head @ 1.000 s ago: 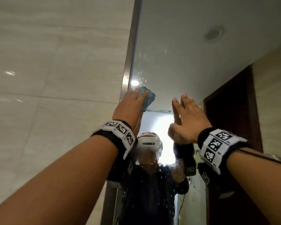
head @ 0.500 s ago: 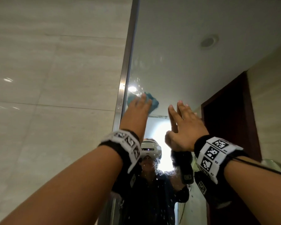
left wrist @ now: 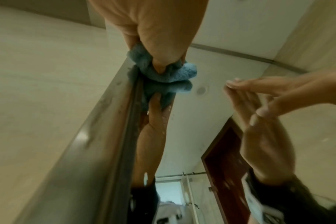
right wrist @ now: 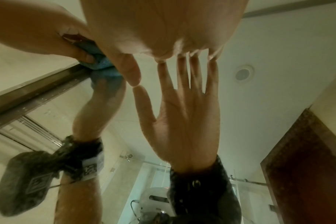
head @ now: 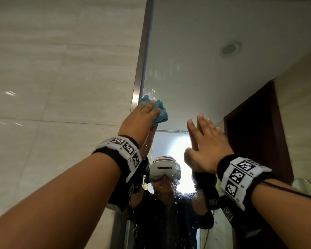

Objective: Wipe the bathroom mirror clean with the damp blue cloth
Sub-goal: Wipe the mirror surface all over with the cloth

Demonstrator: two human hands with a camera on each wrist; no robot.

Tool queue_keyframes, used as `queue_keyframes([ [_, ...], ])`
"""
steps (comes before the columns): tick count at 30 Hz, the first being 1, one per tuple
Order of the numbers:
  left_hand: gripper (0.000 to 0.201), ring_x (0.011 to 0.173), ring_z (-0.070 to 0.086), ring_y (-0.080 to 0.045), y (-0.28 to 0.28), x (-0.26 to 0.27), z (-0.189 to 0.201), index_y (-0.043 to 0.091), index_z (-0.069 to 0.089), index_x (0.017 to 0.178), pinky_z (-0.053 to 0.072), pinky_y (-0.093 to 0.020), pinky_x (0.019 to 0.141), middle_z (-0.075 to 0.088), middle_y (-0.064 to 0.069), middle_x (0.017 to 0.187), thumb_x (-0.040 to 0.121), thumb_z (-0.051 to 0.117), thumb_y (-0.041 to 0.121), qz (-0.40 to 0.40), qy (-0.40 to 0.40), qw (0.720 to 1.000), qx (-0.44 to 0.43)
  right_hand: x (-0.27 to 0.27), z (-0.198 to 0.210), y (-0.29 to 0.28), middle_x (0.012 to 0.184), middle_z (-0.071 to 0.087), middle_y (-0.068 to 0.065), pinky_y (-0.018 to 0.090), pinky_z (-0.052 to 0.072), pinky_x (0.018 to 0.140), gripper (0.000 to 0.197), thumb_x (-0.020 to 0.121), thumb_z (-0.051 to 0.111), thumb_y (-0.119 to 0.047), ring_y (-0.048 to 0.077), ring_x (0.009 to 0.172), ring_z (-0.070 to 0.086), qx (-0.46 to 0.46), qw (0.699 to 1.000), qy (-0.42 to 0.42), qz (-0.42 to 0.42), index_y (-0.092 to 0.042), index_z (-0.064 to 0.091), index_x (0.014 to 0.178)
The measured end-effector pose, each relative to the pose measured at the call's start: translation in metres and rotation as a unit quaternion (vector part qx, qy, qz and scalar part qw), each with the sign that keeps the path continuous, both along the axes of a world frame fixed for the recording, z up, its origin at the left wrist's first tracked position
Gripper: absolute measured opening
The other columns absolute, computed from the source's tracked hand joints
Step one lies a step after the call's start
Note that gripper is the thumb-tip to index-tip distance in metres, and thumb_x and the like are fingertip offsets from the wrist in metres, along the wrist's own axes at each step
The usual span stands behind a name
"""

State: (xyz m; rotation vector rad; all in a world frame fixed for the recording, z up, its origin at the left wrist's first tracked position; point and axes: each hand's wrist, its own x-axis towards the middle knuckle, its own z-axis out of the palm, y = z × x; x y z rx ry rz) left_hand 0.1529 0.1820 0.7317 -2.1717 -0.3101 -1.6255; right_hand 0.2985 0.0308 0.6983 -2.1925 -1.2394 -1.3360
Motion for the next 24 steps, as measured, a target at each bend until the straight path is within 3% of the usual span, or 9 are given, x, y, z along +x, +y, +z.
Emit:
queue_keyframes([
  [2, 0.045, 0.144, 0.014, -0.026, -0.001, 0.001, -0.018, 0.017, 0.036, 0.144, 0.011, -0.031, 0.115, 0.017, -0.004, 0.156, 0.099, 0.04, 0.014, -0.018, -0.009, 1.0, -0.019, 0.0, 0.0, 0.001, 0.152, -0.027, 0.003, 0.041, -0.006, 0.115, 0.081, 0.089, 0.037, -0.05, 0.021, 0.141, -0.021, 0.004, 1.0, -0.002, 0.002, -0.03, -0.018, 0.146],
  [6, 0.049, 0.145, 0.004, -0.021, -0.007, -0.005, -0.053, 0.021, 0.023, 0.149, -0.004, -0.022, 0.112, 0.004, 0.0, 0.158, 0.101, 0.033, 0.017, 0.0, 0.014, 1.0, -0.015, -0.003, -0.001, 0.001, 0.153, -0.027, 0.004, 0.041, -0.005, 0.115, 0.082, 0.089, 0.038, -0.049, 0.022, 0.141, -0.02, 0.003, 1.0, 0.003, 0.001, -0.03, -0.017, 0.146],
  [10, 0.054, 0.145, 0.008, -0.019, -0.001, -0.017, -0.031, 0.026, 0.02, 0.149, 0.014, -0.028, 0.114, 0.004, 0.002, 0.159, 0.099, 0.039, 0.016, 0.084, 0.063, 0.994, 0.007, -0.004, -0.001, 0.0, 0.153, -0.026, 0.004, 0.041, -0.005, 0.116, 0.082, 0.089, 0.038, -0.048, 0.022, 0.141, -0.02, 0.001, 1.0, 0.008, 0.001, -0.03, -0.017, 0.146],
  [12, 0.051, 0.143, 0.013, -0.019, -0.003, -0.017, -0.009, 0.027, 0.027, 0.146, 0.02, -0.03, 0.112, 0.011, 0.001, 0.158, 0.099, 0.043, 0.017, 0.073, 0.038, 0.997, 0.007, -0.003, 0.0, 0.0, 0.152, -0.027, 0.004, 0.041, -0.005, 0.116, 0.082, 0.089, 0.037, -0.049, 0.022, 0.141, -0.02, 0.0, 1.0, 0.005, -0.002, -0.03, -0.018, 0.146],
  [16, 0.043, 0.143, 0.017, -0.024, -0.006, 0.0, 0.015, 0.019, 0.043, 0.14, 0.011, -0.028, 0.113, 0.021, -0.004, 0.155, 0.097, 0.046, 0.013, -0.022, -0.04, 0.998, -0.031, -0.001, 0.0, -0.001, 0.152, -0.027, 0.004, 0.042, -0.004, 0.116, 0.081, 0.089, 0.037, -0.05, 0.022, 0.141, -0.02, -0.004, 1.0, -0.001, -0.004, -0.03, -0.018, 0.146],
  [18, 0.046, 0.144, 0.013, -0.025, -0.005, 0.013, 0.005, 0.018, 0.039, 0.142, 0.005, -0.029, 0.115, 0.018, -0.006, 0.156, 0.097, 0.047, 0.012, -0.024, -0.06, 0.997, -0.037, -0.001, 0.0, -0.001, 0.153, -0.027, 0.004, 0.042, -0.004, 0.116, 0.081, 0.089, 0.037, -0.051, 0.022, 0.141, -0.019, -0.003, 1.0, -0.006, -0.005, -0.03, -0.018, 0.146],
  [21, 0.053, 0.145, 0.007, -0.022, -0.008, 0.022, -0.031, 0.021, 0.027, 0.147, -0.006, -0.024, 0.111, 0.009, -0.003, 0.158, 0.098, 0.045, 0.013, 0.003, -0.018, 1.0, 0.023, -0.002, -0.001, 0.001, 0.153, -0.025, 0.004, 0.041, -0.004, 0.115, 0.082, 0.088, 0.038, -0.051, 0.022, 0.142, -0.019, 0.007, 1.0, -0.008, -0.002, -0.03, -0.017, 0.146],
  [22, 0.052, 0.144, 0.012, -0.023, -0.007, 0.018, -0.031, 0.021, 0.029, 0.146, 0.0, -0.027, 0.114, 0.014, -0.004, 0.157, 0.098, 0.045, 0.012, -0.006, -0.016, 0.999, 0.028, -0.002, -0.001, 0.002, 0.153, -0.025, 0.004, 0.041, -0.004, 0.115, 0.083, 0.088, 0.038, -0.051, 0.022, 0.142, -0.019, 0.01, 1.0, -0.01, -0.001, -0.03, -0.017, 0.146],
  [24, 0.045, 0.136, 0.032, -0.027, -0.004, 0.001, -0.001, 0.017, 0.039, 0.141, 0.027, -0.038, 0.112, 0.033, -0.009, 0.15, 0.097, 0.046, 0.01, -0.032, -0.027, 0.999, -0.025, -0.002, -0.001, 0.004, 0.153, -0.026, 0.004, 0.042, -0.005, 0.115, 0.083, 0.088, 0.038, -0.051, 0.022, 0.141, -0.02, 0.011, 1.0, -0.009, 0.0, -0.031, -0.018, 0.146],
])
